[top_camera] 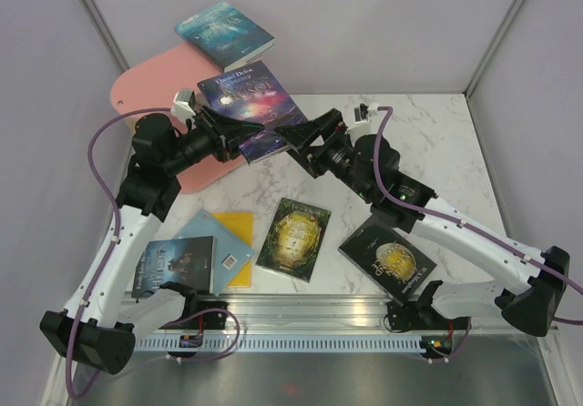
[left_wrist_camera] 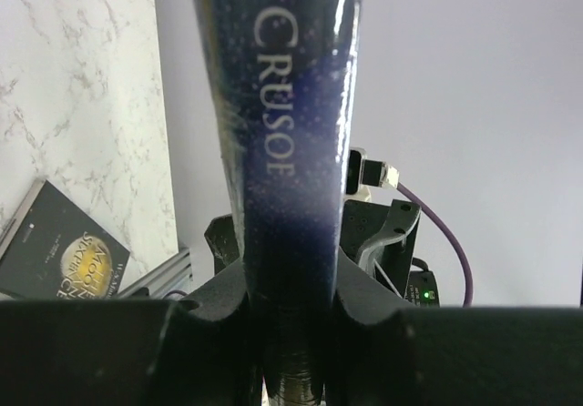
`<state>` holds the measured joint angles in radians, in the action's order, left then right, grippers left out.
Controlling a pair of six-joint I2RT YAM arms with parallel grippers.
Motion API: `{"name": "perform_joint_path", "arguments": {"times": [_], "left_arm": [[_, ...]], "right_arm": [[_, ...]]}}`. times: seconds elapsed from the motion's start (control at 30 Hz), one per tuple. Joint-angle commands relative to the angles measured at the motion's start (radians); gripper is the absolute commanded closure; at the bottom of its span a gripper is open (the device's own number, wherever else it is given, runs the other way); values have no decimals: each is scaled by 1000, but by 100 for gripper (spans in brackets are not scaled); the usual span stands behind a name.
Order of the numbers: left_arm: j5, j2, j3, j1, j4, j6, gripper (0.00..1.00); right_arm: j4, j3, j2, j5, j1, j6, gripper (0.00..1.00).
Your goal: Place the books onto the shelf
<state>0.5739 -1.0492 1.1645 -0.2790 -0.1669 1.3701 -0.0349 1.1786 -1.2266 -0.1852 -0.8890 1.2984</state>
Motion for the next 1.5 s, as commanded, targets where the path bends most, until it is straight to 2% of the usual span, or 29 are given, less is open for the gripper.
{"name": "perform_joint_path", "arguments": {"times": [0.0, 0.07, 0.13, 0.2, 0.23, 0.3, 0.33, 0.43, 0.47, 0.5, 0.53, 0.6, 0.63, 0.67, 0.77, 0.83, 0.87, 0.97, 1.07, 1.2, 1.47], "left_arm": [[-19, 41, -17, 0, 217, 113, 98], [-14, 38, -17, 0, 219, 116, 98], [3, 40, -16, 17, 231, 142, 98], [10, 40, -8, 21, 234, 142, 98], [20, 35, 6, 23, 234, 141, 98], [38, 32, 4, 23, 234, 149, 98], [32, 37, -8, 23, 234, 155, 98], [50, 51, -37, 23, 234, 173, 98], [63, 52, -45, 23, 234, 178, 95], [76, 64, -51, 23, 234, 175, 86], [92, 74, -63, 23, 213, 167, 82], [118, 116, -71, 23, 173, 115, 67], [121, 132, -80, 23, 88, 95, 61], [124, 147, -84, 23, 63, 52, 46], [139, 192, -92, 27, -63, -52, 22], [121, 213, -80, 29, -162, -118, 15], [100, 218, -63, 31, -312, -216, 10], [-44, 229, 46, 31, -593, -424, 0], [-150, 230, 119, 32, -727, -543, 0], [-195, 273, 118, 32, -824, -575, 0], [-249, 347, 115, 31, -896, -594, 0]], "right_arm": [[-51, 85, -56, -63, -18, 29, 12], [-63, 137, -83, -54, -25, 24, 22], [-48, 179, -120, -43, -25, 6, 41], [-42, 204, -131, -40, -27, 2, 49], [-42, 207, -132, -40, -25, 1, 62], [-40, 207, -128, -43, -27, -1, 73], [-40, 207, -126, -43, -25, -2, 85], [-28, 201, -106, -66, -25, -10, 100], [-5, 193, -97, -77, -25, -17, 100], [10, 187, -68, -91, -24, -31, 100], [29, 182, -48, -124, -22, -39, 100], [125, 164, 18, -157, -7, -48, 100], [156, 156, 42, -174, 2, -57, 100], [224, 145, 82, -183, 18, -62, 100], [382, 142, 133, -194, 47, -59, 100], [455, 139, 142, -183, 62, -45, 100], [498, 125, 141, -157, 76, -41, 100], [512, 72, 131, -122, 90, -19, 100], [497, 47, 89, -99, 102, -22, 100], [437, 53, -5, -11, 143, -42, 100], [98, 41, -191, 105, 211, -42, 100]]}}
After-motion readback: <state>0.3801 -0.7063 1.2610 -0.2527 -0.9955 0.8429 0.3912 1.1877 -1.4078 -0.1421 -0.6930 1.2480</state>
